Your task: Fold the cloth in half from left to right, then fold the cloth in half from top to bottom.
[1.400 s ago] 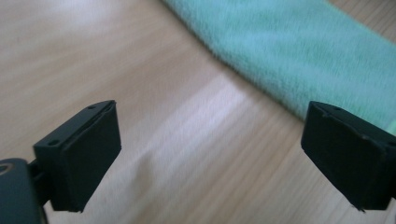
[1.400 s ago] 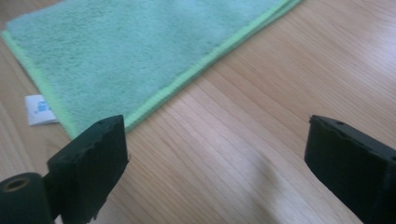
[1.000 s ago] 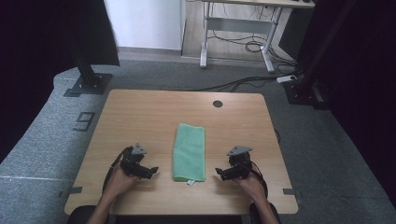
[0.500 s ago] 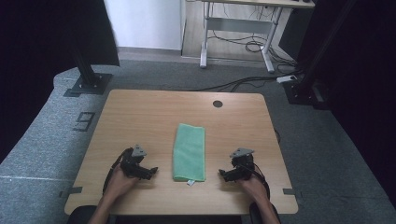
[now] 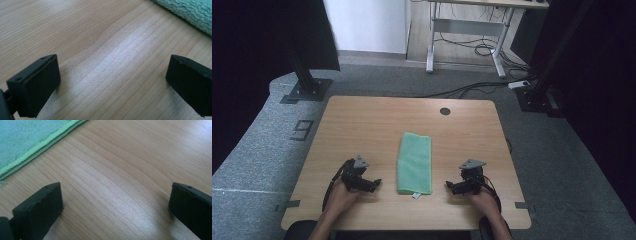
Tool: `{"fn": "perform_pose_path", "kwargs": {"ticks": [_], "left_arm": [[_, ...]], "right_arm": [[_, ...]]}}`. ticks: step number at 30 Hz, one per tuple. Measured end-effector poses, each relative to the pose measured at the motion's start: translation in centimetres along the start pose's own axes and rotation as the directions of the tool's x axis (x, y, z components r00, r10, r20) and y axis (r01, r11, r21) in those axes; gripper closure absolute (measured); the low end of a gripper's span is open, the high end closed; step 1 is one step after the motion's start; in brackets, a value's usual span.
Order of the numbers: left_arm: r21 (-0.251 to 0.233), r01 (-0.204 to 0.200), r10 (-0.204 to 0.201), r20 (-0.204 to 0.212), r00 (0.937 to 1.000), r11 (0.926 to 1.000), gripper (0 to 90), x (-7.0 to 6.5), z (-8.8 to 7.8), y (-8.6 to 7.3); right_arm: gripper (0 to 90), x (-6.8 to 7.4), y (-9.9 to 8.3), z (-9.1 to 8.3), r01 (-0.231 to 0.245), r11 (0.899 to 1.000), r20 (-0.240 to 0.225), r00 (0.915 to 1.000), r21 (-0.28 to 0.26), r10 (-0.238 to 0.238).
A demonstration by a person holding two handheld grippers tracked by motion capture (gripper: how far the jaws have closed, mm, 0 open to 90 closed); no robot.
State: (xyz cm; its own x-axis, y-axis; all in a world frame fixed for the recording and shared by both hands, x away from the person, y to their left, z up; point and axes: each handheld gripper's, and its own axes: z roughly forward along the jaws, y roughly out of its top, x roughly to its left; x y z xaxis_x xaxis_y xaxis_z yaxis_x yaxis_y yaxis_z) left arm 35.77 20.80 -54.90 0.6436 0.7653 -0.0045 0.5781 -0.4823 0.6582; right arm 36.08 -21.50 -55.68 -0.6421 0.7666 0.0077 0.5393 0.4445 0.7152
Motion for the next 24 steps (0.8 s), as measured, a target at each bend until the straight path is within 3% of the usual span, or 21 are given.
{"fn": "perform_pose_path", "kwargs": {"ticks": [15, 24], "left_arm": [[-0.003, 0.027, -0.027, -0.021, 0.9994, 0.9996, 0.0, -0.06, 0.29, 0.34], [0.004, 0.023, -0.023, -0.016, 0.9996, 0.9997, 0.0, -0.23, 0.56, 0.85]], "right_arm": [[0.0, 0.01, 0.01, 0.00, 0.000, 1.000, 0.001, 1.0000, 0.000, 0.000], [0.0, 0.06, 0.13, -0.08, 0.006, 1.000, -0.009, 0.9999, 0.015, -0.006]]}}
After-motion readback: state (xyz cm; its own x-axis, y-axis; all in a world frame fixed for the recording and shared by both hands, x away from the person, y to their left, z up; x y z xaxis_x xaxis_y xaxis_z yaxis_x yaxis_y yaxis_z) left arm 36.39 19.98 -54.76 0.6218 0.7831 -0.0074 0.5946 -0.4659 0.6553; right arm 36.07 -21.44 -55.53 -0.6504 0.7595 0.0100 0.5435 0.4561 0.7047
